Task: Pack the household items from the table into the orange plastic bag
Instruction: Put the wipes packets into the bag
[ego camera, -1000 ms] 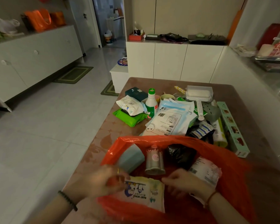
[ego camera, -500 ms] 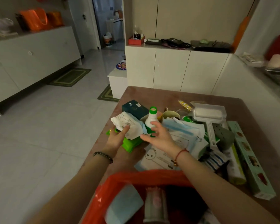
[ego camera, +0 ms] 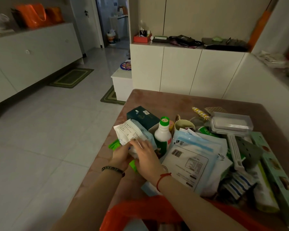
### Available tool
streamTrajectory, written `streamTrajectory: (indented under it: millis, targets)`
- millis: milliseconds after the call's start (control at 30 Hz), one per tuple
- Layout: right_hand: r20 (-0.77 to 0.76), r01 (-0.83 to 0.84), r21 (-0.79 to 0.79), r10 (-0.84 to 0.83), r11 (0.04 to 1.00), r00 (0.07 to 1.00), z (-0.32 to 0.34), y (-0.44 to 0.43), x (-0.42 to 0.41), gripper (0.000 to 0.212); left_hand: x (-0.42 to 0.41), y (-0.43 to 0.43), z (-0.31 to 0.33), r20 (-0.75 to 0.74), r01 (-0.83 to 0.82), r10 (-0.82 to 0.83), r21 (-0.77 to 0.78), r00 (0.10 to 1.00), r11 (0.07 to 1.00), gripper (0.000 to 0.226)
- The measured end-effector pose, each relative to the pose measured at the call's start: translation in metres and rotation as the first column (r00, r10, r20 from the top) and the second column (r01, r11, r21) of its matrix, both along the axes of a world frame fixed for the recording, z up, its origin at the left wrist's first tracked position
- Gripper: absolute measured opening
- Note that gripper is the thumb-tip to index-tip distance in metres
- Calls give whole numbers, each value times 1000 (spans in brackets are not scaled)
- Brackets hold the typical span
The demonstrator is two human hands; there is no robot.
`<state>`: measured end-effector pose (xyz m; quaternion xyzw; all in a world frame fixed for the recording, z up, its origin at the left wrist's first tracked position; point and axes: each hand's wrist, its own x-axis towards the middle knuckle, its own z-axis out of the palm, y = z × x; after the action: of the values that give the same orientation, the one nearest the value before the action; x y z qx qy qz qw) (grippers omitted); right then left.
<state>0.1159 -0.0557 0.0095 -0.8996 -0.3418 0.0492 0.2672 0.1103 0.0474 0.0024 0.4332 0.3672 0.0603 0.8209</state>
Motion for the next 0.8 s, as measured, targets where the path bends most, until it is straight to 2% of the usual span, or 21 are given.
streamTrajectory:
  millis: [133,200,233,267,300,367,400,467,533,567,633,733,767,800]
  targets:
    - [-93,-65,52,70,997,993,7,-15,-20,64,-13,-4,10,-48,-89,97,149,994,985,4]
    - [-127,-47,159,67,986,990,15,-23,-28,56,-22,-8,20,-19,-92,97,178,995,980,15]
    - [-149,7,251,32,968,988,21,-29,-32,54,-29,-10,27,16,-77,75,178,997,981,12]
    - [-191,98,346,-32,933,981,29,-37,-36,53,-38,-14,33,62,-42,33,162,998,986,10]
    - [-259,211,423,-105,881,960,36,-46,-40,56,-50,-18,43,118,10,-29,152,993,988,20]
    - [-489,440,474,-188,763,852,52,-67,-50,67,-77,-25,57,254,128,-151,104,955,986,35]
    - [-640,540,440,-172,718,749,61,-79,-56,75,-91,-29,64,318,185,-201,81,927,979,38]
    - [-849,631,416,32,655,527,72,-102,-70,85,-120,-41,76,407,274,-272,55,872,960,39]
    - [-858,640,513,317,573,404,76,-124,-86,77,-147,-58,86,420,357,-365,101,831,929,31]
    - [-825,639,562,408,525,391,77,-135,-97,69,-158,-67,90,417,394,-415,140,809,909,26]
    - [-800,653,594,430,470,418,76,-156,-118,63,-177,-87,94,384,430,-489,233,783,872,14]
    - [-840,744,543,232,390,491,66,-191,-138,51,-203,-112,81,240,439,-594,478,768,761,19]
    - [-852,772,516,126,372,509,64,-202,-141,46,-212,-119,73,170,467,-644,556,746,687,24]
    - [-851,785,495,25,373,525,62,-214,-143,43,-224,-125,67,69,531,-717,625,693,573,32]
